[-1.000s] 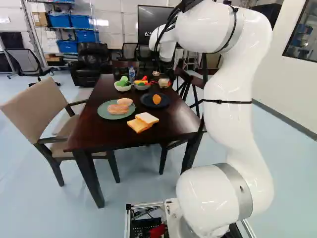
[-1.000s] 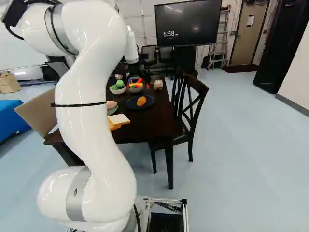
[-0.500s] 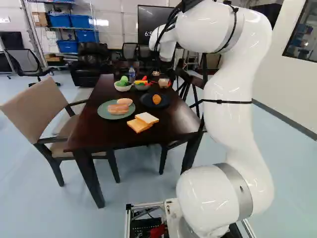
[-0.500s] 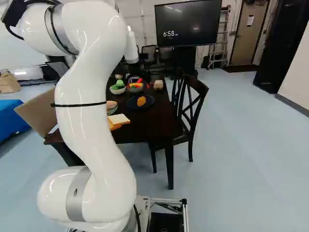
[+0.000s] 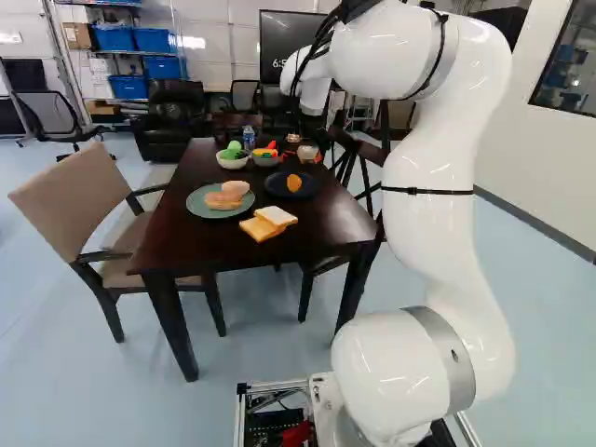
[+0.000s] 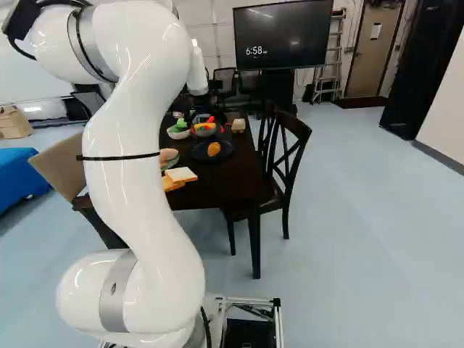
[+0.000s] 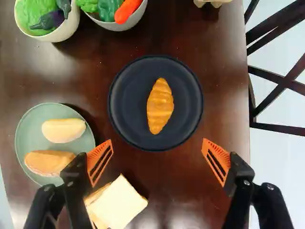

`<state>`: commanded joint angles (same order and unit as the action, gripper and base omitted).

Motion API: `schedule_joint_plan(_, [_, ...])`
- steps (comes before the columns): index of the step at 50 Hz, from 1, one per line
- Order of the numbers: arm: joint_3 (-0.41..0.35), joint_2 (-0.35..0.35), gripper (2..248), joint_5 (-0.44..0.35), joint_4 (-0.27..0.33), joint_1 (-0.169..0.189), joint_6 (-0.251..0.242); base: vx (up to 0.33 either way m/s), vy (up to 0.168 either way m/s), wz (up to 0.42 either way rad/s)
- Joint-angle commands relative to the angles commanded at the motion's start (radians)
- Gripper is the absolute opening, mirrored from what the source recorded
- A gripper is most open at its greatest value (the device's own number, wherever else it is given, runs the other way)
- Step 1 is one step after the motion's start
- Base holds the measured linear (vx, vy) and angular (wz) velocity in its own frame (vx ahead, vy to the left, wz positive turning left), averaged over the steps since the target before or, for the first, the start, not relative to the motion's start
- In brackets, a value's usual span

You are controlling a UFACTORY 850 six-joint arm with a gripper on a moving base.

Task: Move the croissant to the empty plate

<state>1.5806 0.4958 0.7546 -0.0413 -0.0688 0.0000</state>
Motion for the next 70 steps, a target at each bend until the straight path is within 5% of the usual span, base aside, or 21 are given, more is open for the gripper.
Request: schedule_joint_plan(70, [0.0,0.0,247,0.0,0.0,0.0,0.0,-0.081,-0.001,0.006])
